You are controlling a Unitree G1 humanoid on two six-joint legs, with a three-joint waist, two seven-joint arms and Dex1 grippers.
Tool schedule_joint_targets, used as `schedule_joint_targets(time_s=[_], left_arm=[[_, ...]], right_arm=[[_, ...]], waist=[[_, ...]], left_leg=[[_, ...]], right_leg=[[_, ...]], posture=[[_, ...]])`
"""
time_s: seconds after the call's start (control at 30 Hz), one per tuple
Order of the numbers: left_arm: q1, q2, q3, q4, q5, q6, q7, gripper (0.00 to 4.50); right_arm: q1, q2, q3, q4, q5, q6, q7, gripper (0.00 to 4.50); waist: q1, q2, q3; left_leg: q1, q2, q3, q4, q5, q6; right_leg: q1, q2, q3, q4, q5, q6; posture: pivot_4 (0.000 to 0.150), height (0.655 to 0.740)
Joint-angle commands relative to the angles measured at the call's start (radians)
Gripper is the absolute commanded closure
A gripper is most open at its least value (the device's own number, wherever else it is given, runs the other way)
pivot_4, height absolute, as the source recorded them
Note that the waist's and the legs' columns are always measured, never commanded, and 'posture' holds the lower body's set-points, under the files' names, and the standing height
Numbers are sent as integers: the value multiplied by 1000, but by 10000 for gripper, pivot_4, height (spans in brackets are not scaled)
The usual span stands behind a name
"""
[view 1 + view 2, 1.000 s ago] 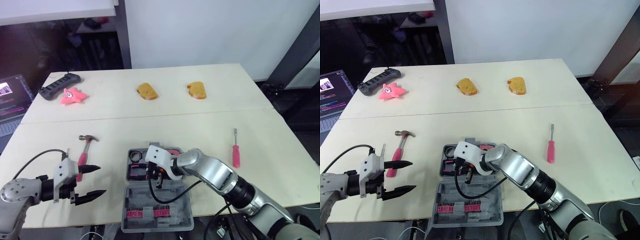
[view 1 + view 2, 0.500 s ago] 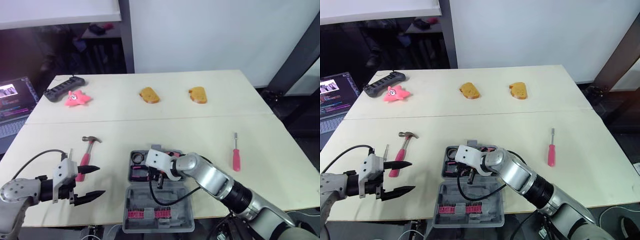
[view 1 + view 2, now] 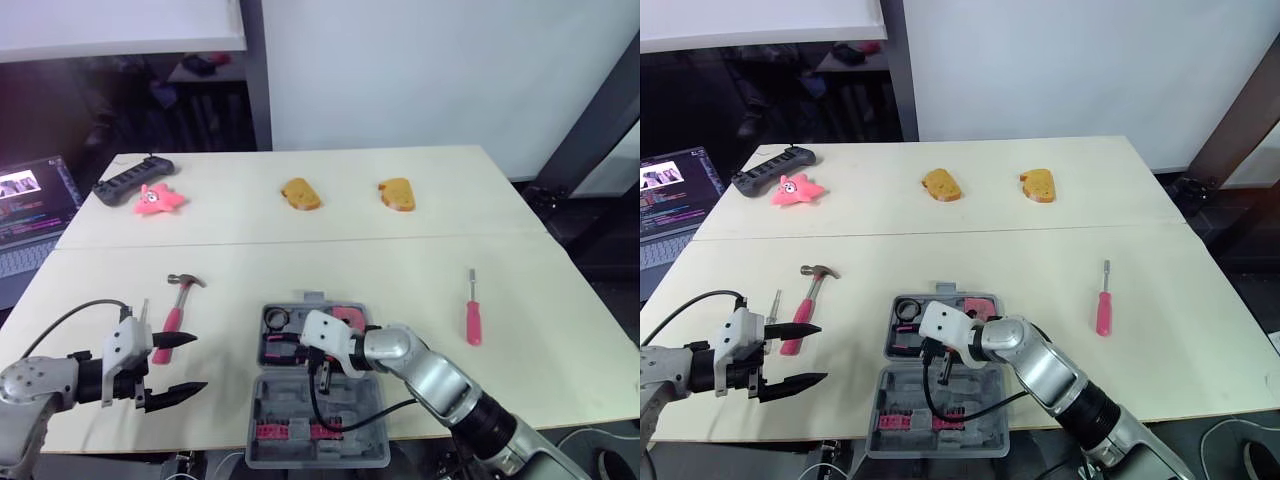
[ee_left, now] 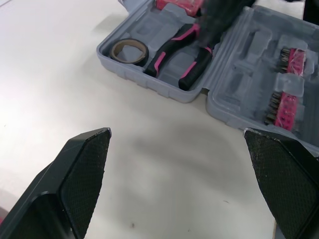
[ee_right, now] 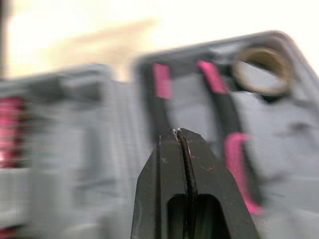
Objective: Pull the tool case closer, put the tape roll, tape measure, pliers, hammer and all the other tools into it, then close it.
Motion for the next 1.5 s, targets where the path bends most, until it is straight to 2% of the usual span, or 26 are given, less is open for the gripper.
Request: schedule_joint_targets(time_s=[0.03,0.53,0.93,1.07,1.23,1.33,1.5], left_arm=[[-4,14,28,-3,-6,-13,-6,0],[-5,13,29,-3,-6,-15,-8,0],[-3,10,25,-3,-3,-17,-6,0],[-3,9,25,-6,-5,-14,-4,0],[-5,10,24,-4,-4,-15,-6,0],[-8,10,23,-3,-3,-15,-6,0],[-9,12,25,-1,-4,-16,-7,0]], right_arm=[[-5,8,-5,-17,-4,-12,11,44598],[-2,65,-68,-7,27,-20,15,44598],[-6,34,-26,61,-46,-7,16,44598],[-18,19,-3,146,-91,80,-5,44598],[-9,-16,64,186,-110,175,16,44598],[-1,-6,66,231,-98,234,2,44598],[3,20,31,206,-66,201,-5,44598]], waist=[[-1,2,2],[1,0,11],[1,0,11],[1,0,11],[5,0,10],[7,2,7],[7,2,1]], left_leg=[[0,0,0,0,0,0],[-2,0,0,0,0,0],[-9,0,0,1,0,0],[-9,0,0,1,0,0],[-7,0,0,1,0,0],[1,0,0,0,0,0],[3,0,0,0,-1,1]], right_leg=[[0,0,0,0,0,0],[-3,0,1,0,0,0],[-9,0,1,0,1,0],[-9,0,1,0,1,0],[-6,0,1,0,1,-1],[-3,-1,0,-2,0,-1],[0,-1,0,-3,-1,-1]], posture=[[1500,7400],[1500,7400],[1500,7400],[1500,7400],[1500,7400],[1500,7400],[1500,7400]])
